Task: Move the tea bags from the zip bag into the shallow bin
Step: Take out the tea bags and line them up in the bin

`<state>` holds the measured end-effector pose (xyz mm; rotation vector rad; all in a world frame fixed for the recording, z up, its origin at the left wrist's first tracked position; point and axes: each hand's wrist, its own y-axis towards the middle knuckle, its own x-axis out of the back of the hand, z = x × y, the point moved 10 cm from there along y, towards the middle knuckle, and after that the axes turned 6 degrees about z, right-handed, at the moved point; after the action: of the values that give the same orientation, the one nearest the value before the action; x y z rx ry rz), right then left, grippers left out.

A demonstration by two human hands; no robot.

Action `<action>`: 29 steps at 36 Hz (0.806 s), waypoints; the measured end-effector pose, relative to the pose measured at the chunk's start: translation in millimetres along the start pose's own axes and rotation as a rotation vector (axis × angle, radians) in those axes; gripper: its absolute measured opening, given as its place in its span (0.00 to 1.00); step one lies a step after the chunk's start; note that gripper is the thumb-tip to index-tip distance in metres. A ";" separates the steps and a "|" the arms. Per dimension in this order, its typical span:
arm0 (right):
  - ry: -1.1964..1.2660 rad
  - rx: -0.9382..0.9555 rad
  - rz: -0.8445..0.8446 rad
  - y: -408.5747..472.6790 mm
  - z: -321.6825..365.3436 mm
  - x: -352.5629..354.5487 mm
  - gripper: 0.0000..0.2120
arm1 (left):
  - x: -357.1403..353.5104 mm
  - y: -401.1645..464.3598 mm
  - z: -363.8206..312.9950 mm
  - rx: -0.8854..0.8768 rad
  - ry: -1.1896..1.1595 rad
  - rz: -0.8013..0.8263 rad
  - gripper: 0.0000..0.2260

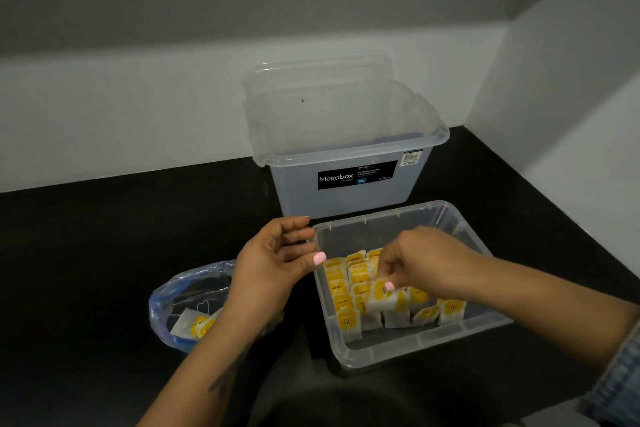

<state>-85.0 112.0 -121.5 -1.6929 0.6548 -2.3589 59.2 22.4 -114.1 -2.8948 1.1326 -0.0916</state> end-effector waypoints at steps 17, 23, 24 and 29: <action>-0.314 -0.049 0.030 34.0 2.5 -45.7 0.06 | 22.5 -8.0 -0.4 0.013 0.022 -0.046 0.18; -0.198 -0.070 0.014 32.8 -1.5 -45.8 0.05 | 43.2 -11.3 -3.7 0.010 0.066 -0.084 0.18; -0.207 -0.074 0.021 32.8 -2.1 -47.4 0.05 | 47.0 -11.8 -4.5 0.009 0.079 -0.094 0.18; -0.321 -0.083 0.034 33.0 0.5 -46.7 0.08 | 71.6 -16.6 -10.3 0.003 0.183 -0.146 0.17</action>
<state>-72.4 100.2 -176.0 -2.0168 0.7229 -1.9962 122.2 -14.1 -99.9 -3.0136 0.9391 -0.3686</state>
